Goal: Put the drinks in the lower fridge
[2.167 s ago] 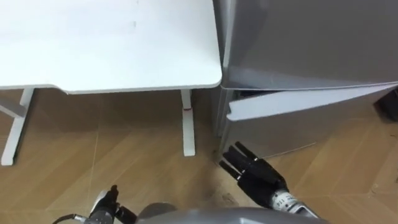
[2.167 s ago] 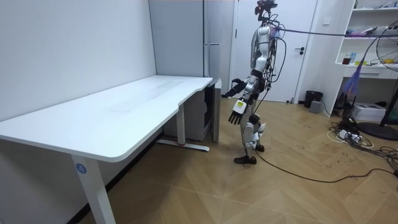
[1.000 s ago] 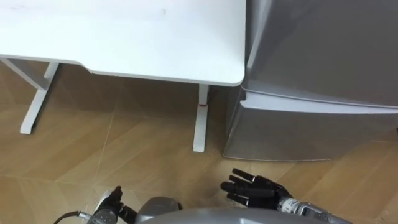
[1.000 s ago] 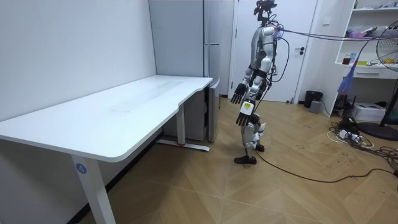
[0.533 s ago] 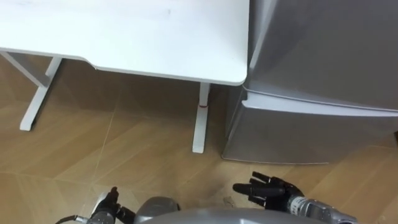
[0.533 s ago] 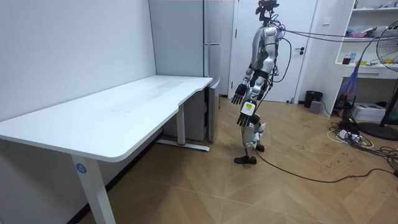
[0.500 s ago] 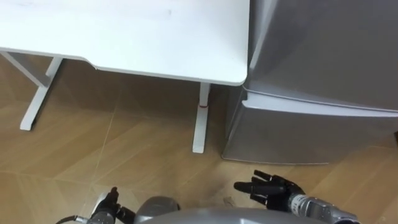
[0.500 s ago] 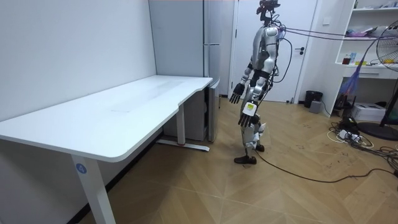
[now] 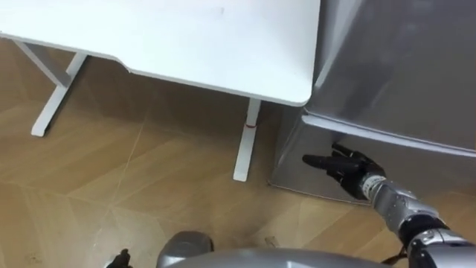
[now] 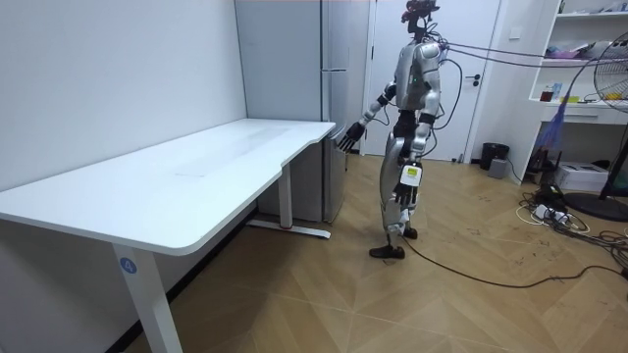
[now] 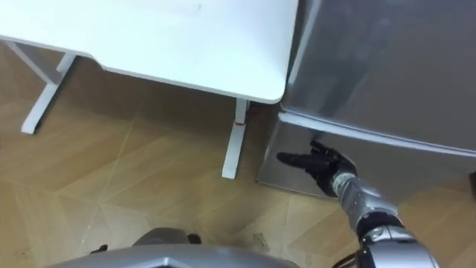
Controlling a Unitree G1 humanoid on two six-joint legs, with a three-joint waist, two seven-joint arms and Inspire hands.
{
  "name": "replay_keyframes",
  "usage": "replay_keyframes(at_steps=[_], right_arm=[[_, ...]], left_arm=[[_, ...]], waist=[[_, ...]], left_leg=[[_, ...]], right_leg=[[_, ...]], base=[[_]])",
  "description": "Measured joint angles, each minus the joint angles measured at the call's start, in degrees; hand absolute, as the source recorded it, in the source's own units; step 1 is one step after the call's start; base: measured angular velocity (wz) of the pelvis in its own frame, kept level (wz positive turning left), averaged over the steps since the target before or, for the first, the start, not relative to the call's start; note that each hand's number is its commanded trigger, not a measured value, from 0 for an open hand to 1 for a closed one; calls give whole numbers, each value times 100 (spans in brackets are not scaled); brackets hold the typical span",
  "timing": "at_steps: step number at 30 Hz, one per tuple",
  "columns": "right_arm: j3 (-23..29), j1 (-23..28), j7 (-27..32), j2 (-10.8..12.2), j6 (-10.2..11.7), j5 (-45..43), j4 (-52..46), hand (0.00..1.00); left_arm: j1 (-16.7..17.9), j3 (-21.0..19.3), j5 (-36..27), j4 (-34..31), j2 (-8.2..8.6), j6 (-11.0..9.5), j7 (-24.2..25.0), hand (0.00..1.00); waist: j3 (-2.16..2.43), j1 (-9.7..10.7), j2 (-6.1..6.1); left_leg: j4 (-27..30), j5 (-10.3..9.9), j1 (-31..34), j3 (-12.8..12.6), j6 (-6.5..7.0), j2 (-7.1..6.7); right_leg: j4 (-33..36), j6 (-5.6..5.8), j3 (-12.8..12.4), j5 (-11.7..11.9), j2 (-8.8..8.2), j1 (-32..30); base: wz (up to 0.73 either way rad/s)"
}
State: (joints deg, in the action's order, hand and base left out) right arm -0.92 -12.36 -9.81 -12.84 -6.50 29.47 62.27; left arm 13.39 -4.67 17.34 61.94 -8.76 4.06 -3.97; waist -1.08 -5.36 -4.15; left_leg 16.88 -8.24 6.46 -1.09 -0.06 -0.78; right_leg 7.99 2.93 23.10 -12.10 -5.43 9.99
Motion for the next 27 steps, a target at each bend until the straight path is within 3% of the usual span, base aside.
replay_keyframes(at_steps=[1, 5, 8, 12, 15, 18, 27], right_arm=[[4, -43, 56, -4, -40, -79, 0, 0], [3, -368, 292, -228, -609, -263, -72, 0], [3, -416, 471, -446, -903, -269, -67, 0], [51, -601, 691, -560, -1355, -279, -8, 0], [52, -843, 839, -619, -1702, -273, -8, 0], [180, -919, 978, -675, -1853, -256, -9, 0], [449, -925, 1367, -697, -1989, 406, -4, 0]], left_arm=[[7, -38, 64, 0, 0, 14, 11, 0], [15, -295, 249, -10, -8, 82, 188, 0], [20, -490, 362, -17, -17, 108, 236, 0], [43, -852, 364, -28, -44, 208, 230, 0], [120, -890, 504, -166, -96, 317, 228, 0], [133, -890, 603, -264, -110, 385, 228, 0], [291, -875, 728, -741, -103, 758, 278, 0]], waist=[[5, -4, 4], [24, -6, -43], [16, -174, -86], [2, -190, -141], [-3, -206, -143], [12, -231, -121], [70, -149, -11]], left_leg=[[-30, 20, 0, 5, -1, -7], [-153, 160, 90, 87, 18, -64], [-194, 222, 52, 136, 65, -139], [-121, 265, 85, 322, 109, -213], [-98, 280, 148, 416, 103, -218], [-115, 371, 210, 515, 71, -243], [-226, 562, 188, 602, 105, -290]], right_leg=[[0, 2, 27, -2, -6, 3], [31, 3, 88, -5, -43, -99], [117, 36, 178, -24, -119, -104], [291, 52, 389, -34, -178, -92], [269, 60, 401, -39, -151, -122], [281, 135, 487, -132, -146, -192], [402, 110, 595, -153, -192, -230]], base=[[9], [11], [15], [22], [10], [20], [8]])
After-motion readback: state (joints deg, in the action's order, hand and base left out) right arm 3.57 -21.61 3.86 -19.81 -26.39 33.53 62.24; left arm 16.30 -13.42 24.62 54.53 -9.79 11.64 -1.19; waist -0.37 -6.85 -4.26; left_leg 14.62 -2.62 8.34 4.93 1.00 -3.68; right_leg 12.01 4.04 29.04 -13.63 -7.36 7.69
